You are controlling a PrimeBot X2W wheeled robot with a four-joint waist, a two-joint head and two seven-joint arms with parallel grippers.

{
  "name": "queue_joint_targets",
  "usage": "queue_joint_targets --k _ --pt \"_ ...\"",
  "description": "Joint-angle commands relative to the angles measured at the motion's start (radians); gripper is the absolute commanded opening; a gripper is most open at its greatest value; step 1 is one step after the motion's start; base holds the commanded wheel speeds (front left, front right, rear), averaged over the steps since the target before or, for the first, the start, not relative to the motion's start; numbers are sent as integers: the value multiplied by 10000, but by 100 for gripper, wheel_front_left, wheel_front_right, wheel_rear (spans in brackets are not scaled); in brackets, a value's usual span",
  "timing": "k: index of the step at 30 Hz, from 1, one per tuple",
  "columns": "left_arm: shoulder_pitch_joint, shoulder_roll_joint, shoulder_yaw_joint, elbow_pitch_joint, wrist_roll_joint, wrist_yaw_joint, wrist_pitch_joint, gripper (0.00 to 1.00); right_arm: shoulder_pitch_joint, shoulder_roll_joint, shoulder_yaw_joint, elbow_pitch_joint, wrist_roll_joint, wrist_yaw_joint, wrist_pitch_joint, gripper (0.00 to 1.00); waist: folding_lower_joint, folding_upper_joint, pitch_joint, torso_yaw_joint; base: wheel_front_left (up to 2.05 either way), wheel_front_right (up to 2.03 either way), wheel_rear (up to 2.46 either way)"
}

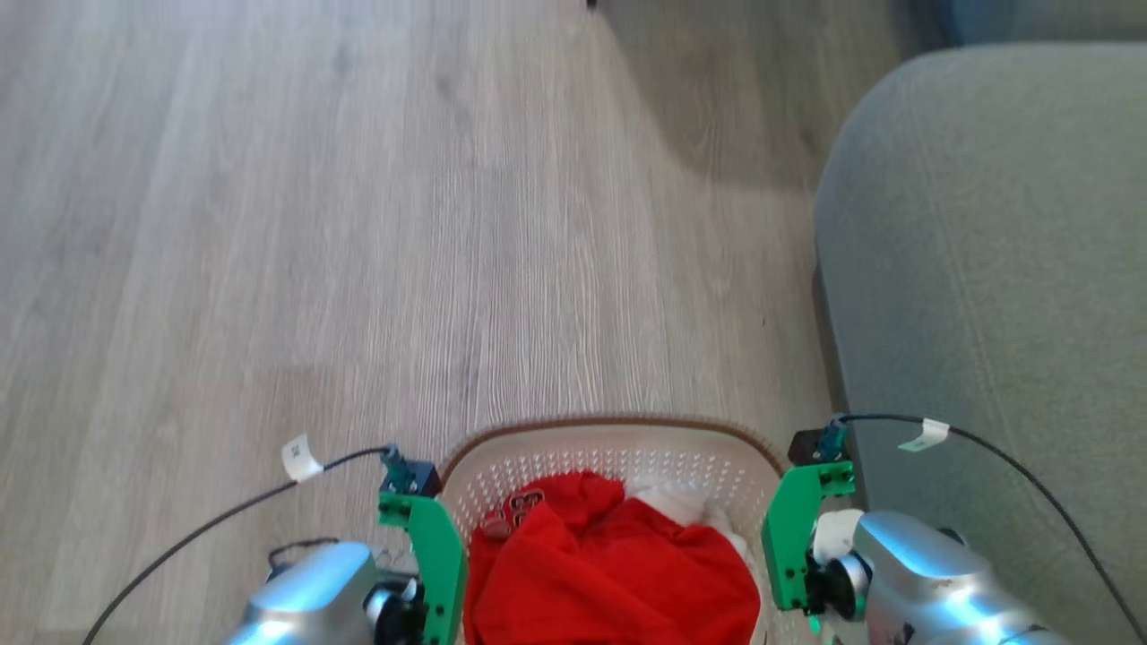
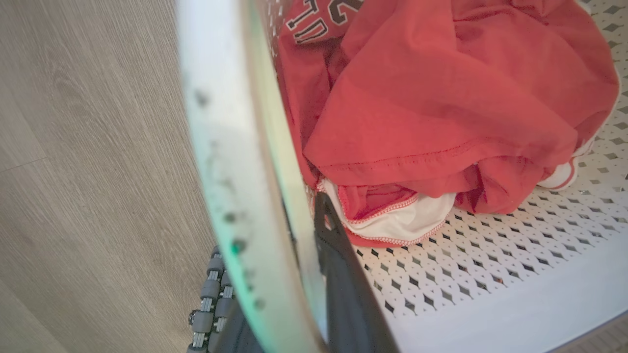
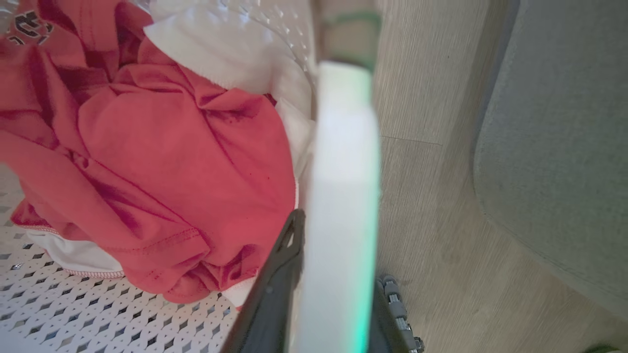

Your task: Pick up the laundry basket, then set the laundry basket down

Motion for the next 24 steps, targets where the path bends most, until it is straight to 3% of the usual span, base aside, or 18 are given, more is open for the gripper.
queue_joint_targets --k 1,24 --pt "-357 -24 84 -506 71 -299 10 0 94 375 399 -421 16 88 28 0 1 -1 -508 -7 0 0 0" --pt "-187 68 79 -560 -114 -299 171 0 93 376 1494 -398 931 88 -72 0 1 -1 -1209 117 0 0 0"
